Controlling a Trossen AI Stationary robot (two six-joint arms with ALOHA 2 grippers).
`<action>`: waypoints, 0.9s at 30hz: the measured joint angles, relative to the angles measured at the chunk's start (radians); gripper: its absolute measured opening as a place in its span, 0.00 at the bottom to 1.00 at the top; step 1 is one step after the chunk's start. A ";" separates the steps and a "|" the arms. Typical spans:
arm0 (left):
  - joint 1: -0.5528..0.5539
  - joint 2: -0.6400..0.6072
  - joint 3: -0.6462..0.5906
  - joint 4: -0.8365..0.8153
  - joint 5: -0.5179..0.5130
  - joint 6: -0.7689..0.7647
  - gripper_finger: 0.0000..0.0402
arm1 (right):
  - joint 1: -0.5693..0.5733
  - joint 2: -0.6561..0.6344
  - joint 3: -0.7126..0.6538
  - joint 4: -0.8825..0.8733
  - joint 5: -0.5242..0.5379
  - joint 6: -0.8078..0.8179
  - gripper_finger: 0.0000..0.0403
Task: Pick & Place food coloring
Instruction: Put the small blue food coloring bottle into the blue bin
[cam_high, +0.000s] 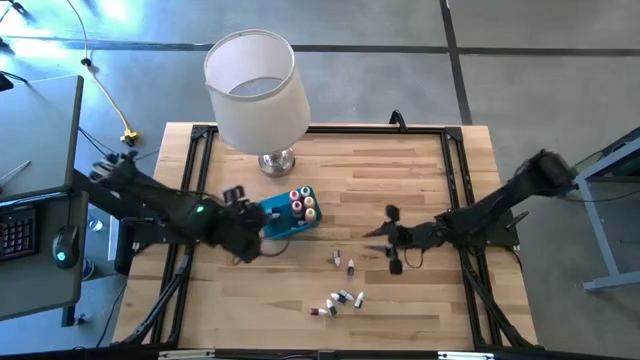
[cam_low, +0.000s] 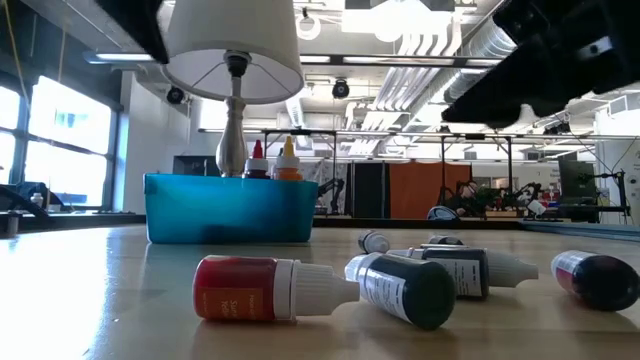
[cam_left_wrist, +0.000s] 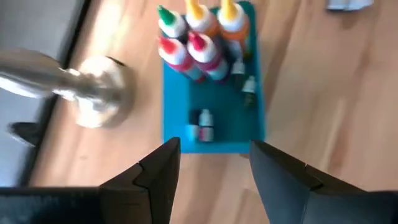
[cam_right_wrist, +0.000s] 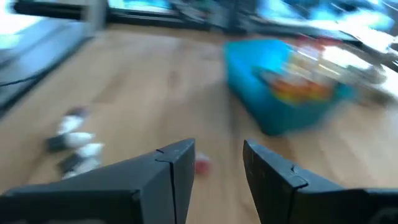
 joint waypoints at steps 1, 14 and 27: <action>-0.028 -0.032 -0.051 0.036 -0.002 -0.026 0.46 | -0.004 0.050 0.008 0.070 -0.061 -0.048 0.32; -0.184 -0.227 -0.445 0.523 0.000 -0.036 0.46 | -0.028 0.505 0.296 0.038 -0.451 -0.355 0.32; -0.183 -0.231 -0.444 0.560 -0.017 -0.006 0.46 | -0.111 0.431 0.578 -0.768 -0.530 -0.616 0.32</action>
